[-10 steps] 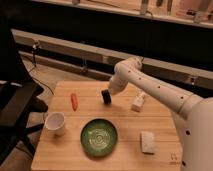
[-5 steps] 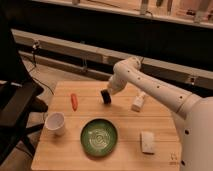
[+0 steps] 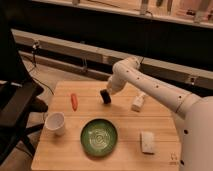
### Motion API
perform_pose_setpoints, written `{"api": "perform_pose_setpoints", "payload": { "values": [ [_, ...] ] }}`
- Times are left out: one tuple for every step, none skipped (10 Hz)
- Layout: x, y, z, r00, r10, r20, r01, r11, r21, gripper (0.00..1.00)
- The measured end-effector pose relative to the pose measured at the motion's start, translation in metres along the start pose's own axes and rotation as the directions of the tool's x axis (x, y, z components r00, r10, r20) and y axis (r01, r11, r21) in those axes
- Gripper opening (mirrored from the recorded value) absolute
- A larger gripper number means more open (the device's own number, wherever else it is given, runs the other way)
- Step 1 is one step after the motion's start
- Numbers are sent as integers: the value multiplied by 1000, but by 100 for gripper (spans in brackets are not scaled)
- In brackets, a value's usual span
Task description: Knock the eraser over
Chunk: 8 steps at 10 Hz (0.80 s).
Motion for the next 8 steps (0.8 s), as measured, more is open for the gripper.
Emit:
{"api": "perform_pose_setpoints", "payload": {
  "values": [
    [0, 0, 0, 1000, -1, 0, 1, 1000, 0, 0],
    [-1, -1, 1, 1000, -2, 0, 2, 1000, 2, 0],
    [-1, 0, 3, 1000, -5, 1, 5, 1000, -3, 0],
    [-4, -2, 5, 1000, -8, 3, 8, 1000, -3, 0],
    [-4, -2, 5, 1000, -8, 3, 8, 1000, -3, 0],
    [-5, -3, 5, 1000, -11, 4, 11, 1000, -1, 0],
    [-5, -3, 5, 1000, -11, 4, 11, 1000, -1, 0],
    [-5, -4, 5, 1000, -12, 3, 12, 1000, 0, 0]
  ]
}}
